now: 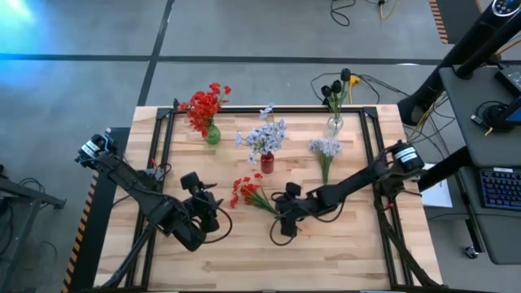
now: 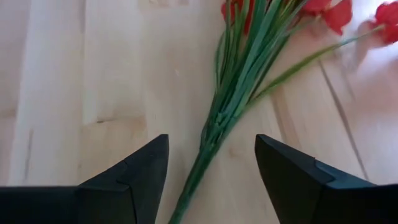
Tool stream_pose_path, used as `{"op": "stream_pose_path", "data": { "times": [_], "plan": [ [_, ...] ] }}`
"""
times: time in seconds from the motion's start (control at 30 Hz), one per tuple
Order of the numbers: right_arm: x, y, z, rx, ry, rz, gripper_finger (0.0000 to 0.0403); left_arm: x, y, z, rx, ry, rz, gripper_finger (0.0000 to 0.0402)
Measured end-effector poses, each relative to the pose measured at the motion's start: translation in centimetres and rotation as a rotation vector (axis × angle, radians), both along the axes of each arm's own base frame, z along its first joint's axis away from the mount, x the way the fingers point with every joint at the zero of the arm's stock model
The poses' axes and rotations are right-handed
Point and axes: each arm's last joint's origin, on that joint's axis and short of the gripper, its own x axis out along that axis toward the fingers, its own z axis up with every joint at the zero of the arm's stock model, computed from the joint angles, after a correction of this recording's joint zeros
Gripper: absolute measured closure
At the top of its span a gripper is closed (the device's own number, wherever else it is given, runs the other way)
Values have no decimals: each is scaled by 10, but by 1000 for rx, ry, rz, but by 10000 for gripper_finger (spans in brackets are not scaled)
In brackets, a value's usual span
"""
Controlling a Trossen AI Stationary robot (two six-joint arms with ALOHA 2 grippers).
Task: Sort flowers into vase by color
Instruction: Put the red flowers into the green vase
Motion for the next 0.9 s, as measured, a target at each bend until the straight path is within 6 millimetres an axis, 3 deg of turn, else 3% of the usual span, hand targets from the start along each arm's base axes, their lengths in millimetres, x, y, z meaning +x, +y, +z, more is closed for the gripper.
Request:
{"op": "stream_pose_path", "data": {
  "times": [0.47,0.67,0.9],
  "plan": [
    [6,2,-26,-14,15,-30,217,-14,-15,5,136,-116,-53,174],
    [6,2,-26,-25,14,-30,291,-13,-27,6,56,-132,-114,175],
    [6,2,-27,-39,18,-20,383,2,-47,12,-77,-106,-338,175]
  ]
}}
